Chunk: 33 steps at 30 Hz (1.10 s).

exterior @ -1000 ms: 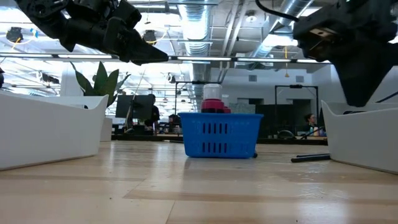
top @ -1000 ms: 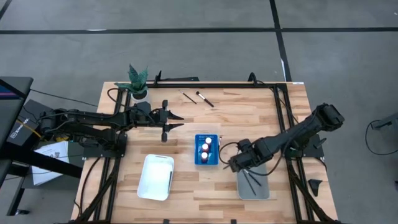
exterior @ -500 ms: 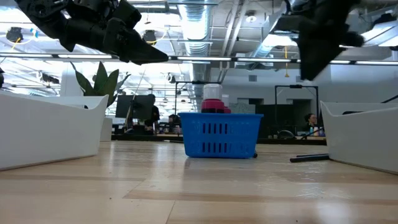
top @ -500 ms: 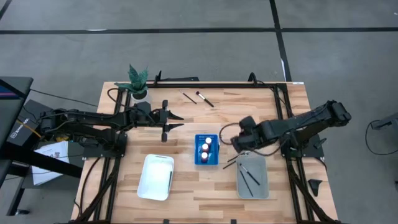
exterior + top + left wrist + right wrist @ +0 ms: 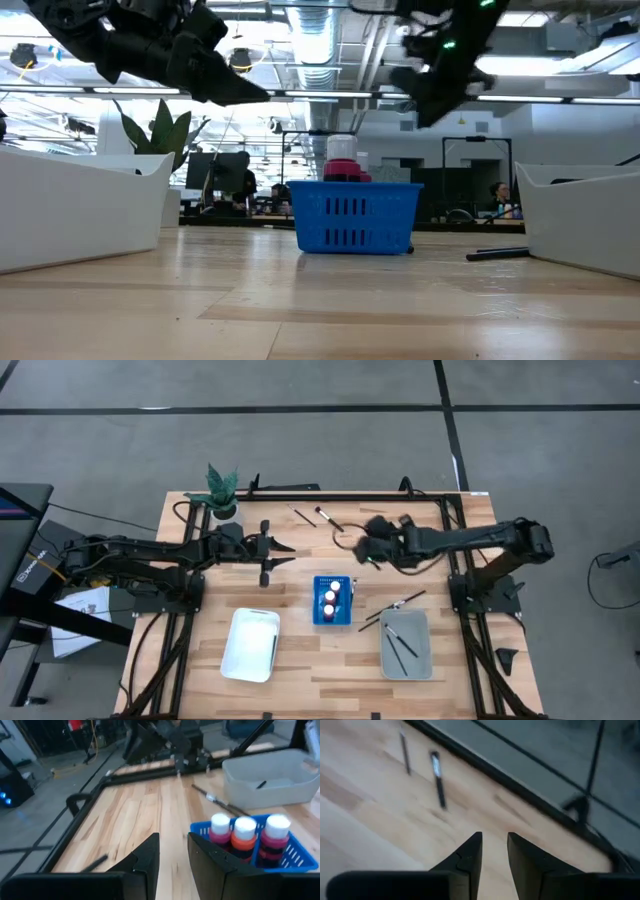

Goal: Pick & Place Paint Supplies
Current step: Put the powder brush into the white bin

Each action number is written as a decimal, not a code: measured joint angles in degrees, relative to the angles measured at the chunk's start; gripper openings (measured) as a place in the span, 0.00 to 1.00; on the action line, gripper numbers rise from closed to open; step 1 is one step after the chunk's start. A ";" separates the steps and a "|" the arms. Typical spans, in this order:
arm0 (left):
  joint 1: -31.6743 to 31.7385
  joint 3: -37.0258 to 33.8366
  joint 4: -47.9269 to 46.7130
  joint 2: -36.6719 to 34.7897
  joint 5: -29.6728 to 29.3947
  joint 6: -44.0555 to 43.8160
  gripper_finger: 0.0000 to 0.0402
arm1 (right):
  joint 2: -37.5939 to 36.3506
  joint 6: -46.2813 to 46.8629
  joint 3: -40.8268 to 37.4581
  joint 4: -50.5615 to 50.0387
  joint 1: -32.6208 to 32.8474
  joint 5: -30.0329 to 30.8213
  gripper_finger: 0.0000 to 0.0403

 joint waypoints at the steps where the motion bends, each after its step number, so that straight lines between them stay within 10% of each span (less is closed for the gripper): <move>1: 0.36 -0.02 -0.65 0.00 -0.23 0.00 0.23 | 0.59 -3.62 0.02 2.87 -1.48 -0.32 0.22; 5: 1.89 -0.03 -3.01 -0.01 -0.71 -0.07 0.23 | 2.46 -17.39 0.04 15.24 -7.60 -4.98 0.22; 10: 3.05 -0.02 -4.41 0.00 -0.74 -1.34 0.23 | 4.19 -27.12 0.09 31.45 -17.56 -26.42 0.22; 19: 2.94 -0.02 -4.05 0.00 -0.72 -1.48 0.23 | 15.21 -30.13 6.92 37.06 -29.99 -47.30 0.26; 33: 2.83 -0.02 -4.35 0.00 -0.70 -1.51 0.23 | 42.74 -31.39 37.99 14.47 -30.93 -50.41 0.45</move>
